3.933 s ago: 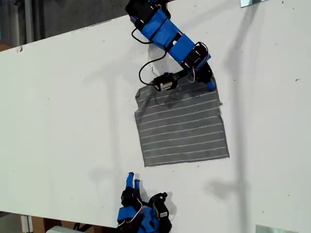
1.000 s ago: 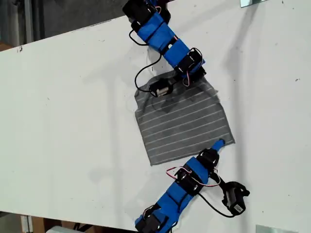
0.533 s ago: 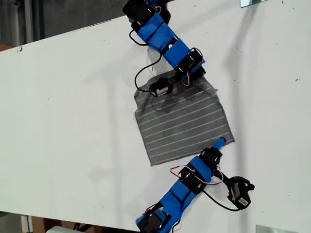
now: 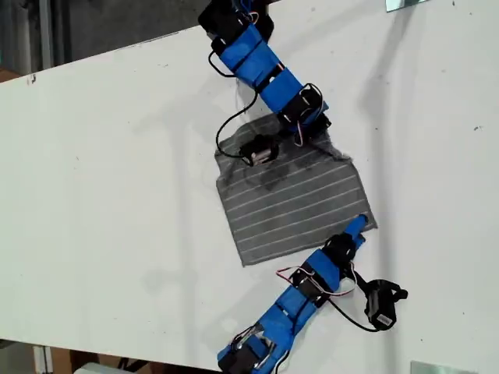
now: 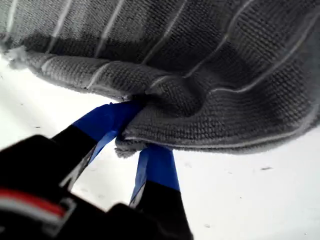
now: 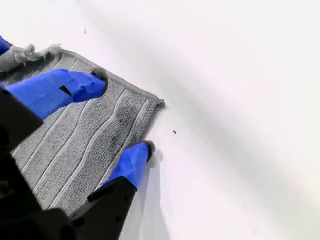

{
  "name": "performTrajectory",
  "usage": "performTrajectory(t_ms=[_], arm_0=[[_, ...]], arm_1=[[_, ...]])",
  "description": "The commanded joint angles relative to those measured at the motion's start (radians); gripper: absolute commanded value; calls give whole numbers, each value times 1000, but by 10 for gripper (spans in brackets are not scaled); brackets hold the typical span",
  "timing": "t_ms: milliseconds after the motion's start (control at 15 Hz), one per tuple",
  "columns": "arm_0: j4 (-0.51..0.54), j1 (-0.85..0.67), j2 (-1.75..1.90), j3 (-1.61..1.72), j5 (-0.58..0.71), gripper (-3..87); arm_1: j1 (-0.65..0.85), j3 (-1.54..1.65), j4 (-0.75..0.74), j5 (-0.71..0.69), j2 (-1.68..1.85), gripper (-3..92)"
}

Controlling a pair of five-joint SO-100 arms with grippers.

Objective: Grasp corners of a square towel and fold twice.

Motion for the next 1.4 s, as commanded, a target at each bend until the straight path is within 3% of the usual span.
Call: performTrajectory(t_ms=[0,267,400,600,733,1067,1200,1267,1333], arm_0=[[-31,-12,86,-5,-8,253],[-12,-20,94,21,-64,242],[-94,-12,129,118,-118,231],[-305,-8,160,290,-183,226],[-311,-8,161,298,-186,214],[-258,2,193,316,-262,-3],[-273,21,222,383,-342,-3],[-216,32,247,396,-365,27],[-28,51,275,347,-382,139]], arm_1=[[17,-87,8,-31,2,-1],[-2,-112,9,-38,3,-1],[-12,-169,14,-84,-5,-1],[-17,-321,17,-186,-89,-1],[-21,-331,17,-190,-95,-1],[-32,-333,51,-190,-61,-1],[-34,-334,57,-190,-51,-1],[-35,-334,61,-190,-46,-1],[-37,-334,67,-190,-38,-1]])
